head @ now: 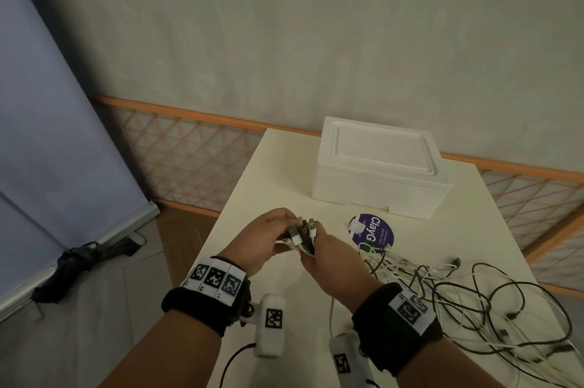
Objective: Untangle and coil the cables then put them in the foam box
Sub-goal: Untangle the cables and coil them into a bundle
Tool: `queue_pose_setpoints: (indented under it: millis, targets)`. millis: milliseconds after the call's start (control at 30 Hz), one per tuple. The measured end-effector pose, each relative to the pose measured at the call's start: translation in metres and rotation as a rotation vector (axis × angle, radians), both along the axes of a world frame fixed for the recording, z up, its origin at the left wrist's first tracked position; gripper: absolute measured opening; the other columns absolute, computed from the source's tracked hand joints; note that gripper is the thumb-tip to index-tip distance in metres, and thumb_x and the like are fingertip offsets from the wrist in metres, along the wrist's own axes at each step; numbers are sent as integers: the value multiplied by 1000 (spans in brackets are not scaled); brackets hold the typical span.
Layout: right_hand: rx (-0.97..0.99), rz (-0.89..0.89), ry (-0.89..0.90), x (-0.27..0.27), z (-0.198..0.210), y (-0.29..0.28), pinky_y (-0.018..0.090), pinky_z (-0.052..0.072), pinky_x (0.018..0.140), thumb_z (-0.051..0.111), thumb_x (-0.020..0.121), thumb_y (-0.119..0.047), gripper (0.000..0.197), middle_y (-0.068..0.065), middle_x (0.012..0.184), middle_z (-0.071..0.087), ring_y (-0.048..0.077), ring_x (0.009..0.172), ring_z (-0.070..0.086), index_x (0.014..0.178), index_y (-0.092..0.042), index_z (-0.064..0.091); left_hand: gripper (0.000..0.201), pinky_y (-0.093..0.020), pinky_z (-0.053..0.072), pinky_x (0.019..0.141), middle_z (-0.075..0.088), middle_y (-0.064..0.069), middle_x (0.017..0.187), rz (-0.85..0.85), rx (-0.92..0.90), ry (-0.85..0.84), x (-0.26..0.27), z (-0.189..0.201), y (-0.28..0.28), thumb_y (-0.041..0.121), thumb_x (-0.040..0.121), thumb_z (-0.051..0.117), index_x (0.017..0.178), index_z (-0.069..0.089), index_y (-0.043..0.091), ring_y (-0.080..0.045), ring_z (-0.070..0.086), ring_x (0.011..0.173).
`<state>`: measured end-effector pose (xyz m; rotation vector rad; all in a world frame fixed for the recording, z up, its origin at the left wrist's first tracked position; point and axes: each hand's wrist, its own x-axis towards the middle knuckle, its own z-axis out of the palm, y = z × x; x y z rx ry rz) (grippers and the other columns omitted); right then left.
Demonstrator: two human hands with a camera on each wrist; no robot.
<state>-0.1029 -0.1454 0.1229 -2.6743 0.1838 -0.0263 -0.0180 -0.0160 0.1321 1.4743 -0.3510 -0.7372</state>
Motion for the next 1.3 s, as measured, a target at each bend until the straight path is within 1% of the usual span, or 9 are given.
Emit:
queue_pose_setpoints:
  millis: [167, 367, 633, 767, 900, 1000, 1100, 1200, 1300]
  targets:
    - [-17, 1, 7, 3, -4, 2, 37, 49, 65, 46, 94, -31, 28, 6, 92, 66, 27, 81, 64, 117, -16, 40, 23, -32, 41, 74, 56, 4, 69, 116, 40, -206, 9, -18, 5, 32, 89, 51, 69, 61, 26, -15, 48, 72]
    - [-58, 24, 33, 5, -7, 2, 38, 50, 68, 48, 94, -31, 34, 6, 94, 65, 27, 83, 64, 123, -15, 40, 40, -34, 49, 82, 63, -1, 79, -91, 244, -210, 20, -18, 19, 57, 66, 66, 82, 66, 20, -12, 56, 76]
    - [-76, 24, 34, 8, -6, 4, 37, 47, 68, 49, 94, -34, 34, 7, 95, 65, 28, 85, 63, 120, -15, 42, 15, -28, 40, 69, 56, 2, 72, -3, 285, -407, 12, -18, 13, 23, 94, 57, 88, 60, 9, -12, 49, 67]
    - [-42, -8, -13, 9, -4, 1, 38, 47, 66, 49, 95, -35, 30, 6, 91, 64, 28, 82, 63, 116, -14, 43, 14, -49, 47, 83, 56, 0, 75, 112, 186, -312, 4, -26, 6, 32, 92, 51, 80, 56, 26, -16, 52, 74]
    - [-20, -25, -34, 7, -2, 2, 38, 50, 66, 47, 96, -42, 33, 6, 90, 65, 26, 80, 64, 114, -14, 43, 16, -52, 48, 86, 55, -2, 77, 219, 85, -226, -4, -27, 1, 31, 94, 49, 82, 54, 21, -19, 50, 77]
    - [-25, 0, -32, 6, -2, 3, 36, 47, 64, 45, 96, -43, 34, 6, 91, 65, 25, 81, 63, 115, -14, 43, 16, -42, 47, 80, 62, -8, 91, 335, -200, 76, -6, -24, -4, 22, 99, 46, 85, 52, 19, -23, 55, 83]
    - [18, -8, -34, 7, -1, 3, 38, 49, 69, 46, 96, -40, 33, 7, 95, 65, 27, 86, 63, 116, -14, 45, 28, -44, 47, 88, 62, -7, 112, 400, -512, 426, -5, -25, 1, 41, 86, 55, 106, 49, 23, -26, 61, 94]
    - [132, -82, -34, 11, 7, 2, 34, 46, 72, 53, 93, -31, 31, 9, 100, 65, 27, 92, 61, 116, -11, 47, 67, -38, 44, 97, 56, -5, 132, 112, -186, 286, -9, -44, 11, 37, 73, 76, 130, 44, 20, -18, 57, 111]
    - [282, -83, -35, 19, 13, 7, 29, 43, 77, 58, 90, -27, 36, 6, 108, 64, 22, 100, 60, 123, -13, 49, 65, -32, 37, 107, 56, 7, 132, -229, 128, -9, -28, -51, 0, 14, 70, 77, 129, 50, 23, -8, 47, 124]
